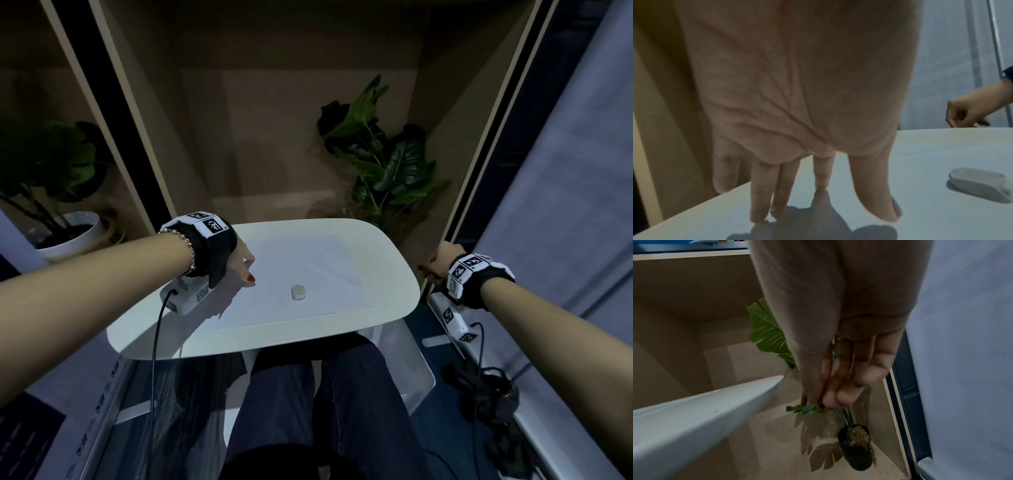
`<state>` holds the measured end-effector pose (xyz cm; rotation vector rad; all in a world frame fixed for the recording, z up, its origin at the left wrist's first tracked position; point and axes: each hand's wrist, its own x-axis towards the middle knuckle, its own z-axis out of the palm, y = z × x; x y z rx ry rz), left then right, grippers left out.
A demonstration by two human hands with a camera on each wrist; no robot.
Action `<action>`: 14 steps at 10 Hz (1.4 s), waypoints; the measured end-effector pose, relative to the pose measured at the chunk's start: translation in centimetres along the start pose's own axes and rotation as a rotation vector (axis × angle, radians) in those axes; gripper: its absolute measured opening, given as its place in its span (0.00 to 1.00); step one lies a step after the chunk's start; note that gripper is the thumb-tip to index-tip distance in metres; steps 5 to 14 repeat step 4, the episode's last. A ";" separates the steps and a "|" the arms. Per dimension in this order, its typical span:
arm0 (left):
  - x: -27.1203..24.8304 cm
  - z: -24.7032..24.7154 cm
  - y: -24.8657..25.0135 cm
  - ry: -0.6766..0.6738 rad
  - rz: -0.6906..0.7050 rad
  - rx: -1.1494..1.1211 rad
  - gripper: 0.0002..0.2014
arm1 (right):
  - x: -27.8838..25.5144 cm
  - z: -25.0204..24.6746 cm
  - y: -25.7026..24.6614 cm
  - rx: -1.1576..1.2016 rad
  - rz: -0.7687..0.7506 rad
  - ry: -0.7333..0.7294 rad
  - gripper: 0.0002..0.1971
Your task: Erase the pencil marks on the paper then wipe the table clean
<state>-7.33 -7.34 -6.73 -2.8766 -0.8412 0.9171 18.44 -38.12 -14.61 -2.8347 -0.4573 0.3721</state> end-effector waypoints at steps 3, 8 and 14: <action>-1.1 -1.0 0.4 0.013 -0.003 0.017 0.34 | -1.6 -3.2 -3.3 0.047 -0.070 0.028 0.07; -2.4 -1.5 0.6 0.055 0.040 -0.010 0.34 | -0.5 -3.6 -3.8 0.105 -0.079 0.058 0.10; -2.4 -1.5 0.6 0.055 0.040 -0.010 0.34 | -0.5 -3.6 -3.8 0.105 -0.079 0.058 0.10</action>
